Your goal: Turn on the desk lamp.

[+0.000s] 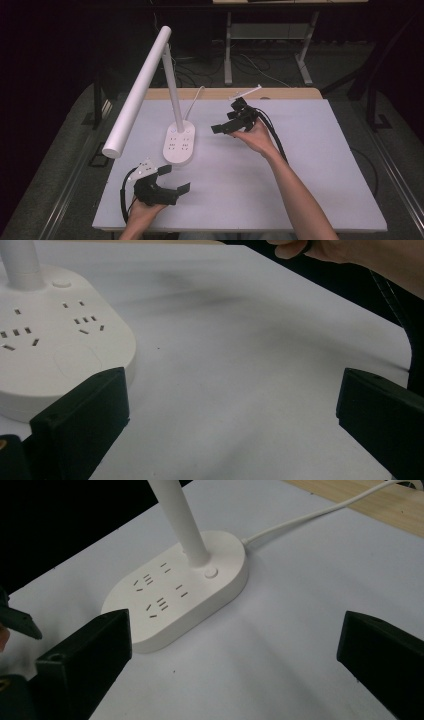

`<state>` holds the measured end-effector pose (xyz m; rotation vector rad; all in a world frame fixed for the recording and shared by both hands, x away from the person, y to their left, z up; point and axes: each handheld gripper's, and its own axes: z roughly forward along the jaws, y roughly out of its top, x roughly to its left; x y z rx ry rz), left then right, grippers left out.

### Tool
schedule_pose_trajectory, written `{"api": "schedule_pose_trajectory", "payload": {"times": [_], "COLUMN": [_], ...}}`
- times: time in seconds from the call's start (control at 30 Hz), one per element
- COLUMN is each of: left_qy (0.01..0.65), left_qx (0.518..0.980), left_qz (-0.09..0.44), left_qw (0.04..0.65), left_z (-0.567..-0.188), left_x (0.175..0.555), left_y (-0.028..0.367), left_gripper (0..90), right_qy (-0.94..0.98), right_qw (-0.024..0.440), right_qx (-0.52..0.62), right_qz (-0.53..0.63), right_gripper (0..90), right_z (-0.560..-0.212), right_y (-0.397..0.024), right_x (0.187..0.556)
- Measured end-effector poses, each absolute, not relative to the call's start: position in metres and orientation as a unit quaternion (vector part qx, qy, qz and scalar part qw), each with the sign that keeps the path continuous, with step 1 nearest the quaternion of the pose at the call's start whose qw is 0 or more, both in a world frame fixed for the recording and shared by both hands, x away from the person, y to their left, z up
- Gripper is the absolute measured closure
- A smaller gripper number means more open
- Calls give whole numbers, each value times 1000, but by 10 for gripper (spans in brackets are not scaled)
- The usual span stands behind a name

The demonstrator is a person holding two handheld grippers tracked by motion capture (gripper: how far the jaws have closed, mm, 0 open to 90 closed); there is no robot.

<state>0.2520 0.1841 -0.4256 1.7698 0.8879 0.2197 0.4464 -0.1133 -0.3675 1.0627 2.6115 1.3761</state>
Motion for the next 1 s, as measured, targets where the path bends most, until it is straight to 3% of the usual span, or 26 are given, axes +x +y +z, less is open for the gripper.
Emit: {"api": "schedule_pose_trajectory", "payload": {"times": [0.8, 0.83, 0.9, 1.0], "left_qy": [369, 370, 372, 372], "left_qx": [748, 748, 747, 747], "left_qz": [87, 87, 86, 87], "left_qw": [544, 544, 545, 544], "left_z": [-426, -426, -426, -426], "left_x": [252, 252, 252, 252], "left_y": [182, 182, 183, 184], "left_gripper": [0, 0, 0, 0], "right_qy": [845, 845, 840, 831], "right_qw": [3, 5, 7, 1], "right_qx": [330, 325, 330, 332], "right_qz": [421, 425, 431, 447], "right_gripper": [10, 71, 72, 148], "right_z": [-379, -382, -384, -385], "right_y": [-58, -56, -55, -55], "right_x": [468, 469, 470, 472]}}
